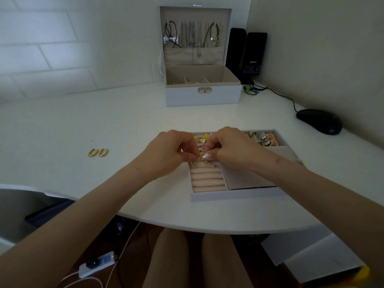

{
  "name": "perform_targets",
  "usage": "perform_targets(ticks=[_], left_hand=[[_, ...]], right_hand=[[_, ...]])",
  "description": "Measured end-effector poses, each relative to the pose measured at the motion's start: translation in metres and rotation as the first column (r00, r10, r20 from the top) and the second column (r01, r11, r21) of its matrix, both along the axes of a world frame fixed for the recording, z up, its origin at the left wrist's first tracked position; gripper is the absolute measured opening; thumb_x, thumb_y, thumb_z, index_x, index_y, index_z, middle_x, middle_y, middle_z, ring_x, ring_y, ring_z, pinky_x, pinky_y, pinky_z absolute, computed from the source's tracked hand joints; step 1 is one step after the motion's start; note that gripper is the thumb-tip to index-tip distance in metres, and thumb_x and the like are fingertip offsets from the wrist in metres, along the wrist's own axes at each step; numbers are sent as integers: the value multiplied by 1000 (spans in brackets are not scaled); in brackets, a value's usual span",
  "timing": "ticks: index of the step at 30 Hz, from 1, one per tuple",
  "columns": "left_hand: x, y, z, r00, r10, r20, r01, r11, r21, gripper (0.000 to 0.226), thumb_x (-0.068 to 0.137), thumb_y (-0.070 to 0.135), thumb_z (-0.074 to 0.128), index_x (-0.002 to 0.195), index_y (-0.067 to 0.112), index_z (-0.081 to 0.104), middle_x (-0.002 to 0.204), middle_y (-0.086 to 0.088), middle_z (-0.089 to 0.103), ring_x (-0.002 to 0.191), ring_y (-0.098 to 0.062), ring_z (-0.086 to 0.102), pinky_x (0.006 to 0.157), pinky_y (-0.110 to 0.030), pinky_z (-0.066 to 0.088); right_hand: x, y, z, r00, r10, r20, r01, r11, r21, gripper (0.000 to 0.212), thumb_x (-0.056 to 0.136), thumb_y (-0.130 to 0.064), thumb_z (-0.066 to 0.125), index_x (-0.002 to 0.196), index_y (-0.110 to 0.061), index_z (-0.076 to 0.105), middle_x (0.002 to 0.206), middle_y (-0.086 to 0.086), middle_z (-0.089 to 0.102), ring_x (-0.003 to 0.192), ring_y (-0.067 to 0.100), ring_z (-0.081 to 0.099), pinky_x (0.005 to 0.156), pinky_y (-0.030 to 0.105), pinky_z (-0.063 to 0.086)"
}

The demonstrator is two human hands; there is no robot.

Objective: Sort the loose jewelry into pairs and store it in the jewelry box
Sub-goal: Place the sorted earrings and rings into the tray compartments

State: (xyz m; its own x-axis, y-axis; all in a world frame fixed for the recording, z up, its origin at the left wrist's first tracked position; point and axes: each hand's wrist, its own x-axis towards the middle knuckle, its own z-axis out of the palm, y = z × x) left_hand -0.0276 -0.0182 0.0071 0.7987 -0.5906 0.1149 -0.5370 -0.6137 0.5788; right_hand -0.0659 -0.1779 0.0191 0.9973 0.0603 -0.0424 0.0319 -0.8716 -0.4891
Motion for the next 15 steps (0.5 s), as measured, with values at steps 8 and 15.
perform_targets(ticks=[8,15], left_hand=[[-1,2,1,1000,1,-10,-1,1000,-4,13,79,16,70,75,26,63,75,12,59,68,-7,49,62,-17,36],[-4,1,4,999,-15,-38,14,1000,-22,27,79,14,71,66,34,57,69,14,58,60,-3,47,56,-7,35]], right_hand=[[1,-1,2,1000,8,-21,-7,1000,20,7,83,-20,68,77,-19,68,62,-17,52,58,-5,45,50,13,30],[-1,-3,3,999,-26,-32,26,1000,-5,5,84,-16,67,84,-15,71,66,-16,52,61,-4,45,51,14,30]])
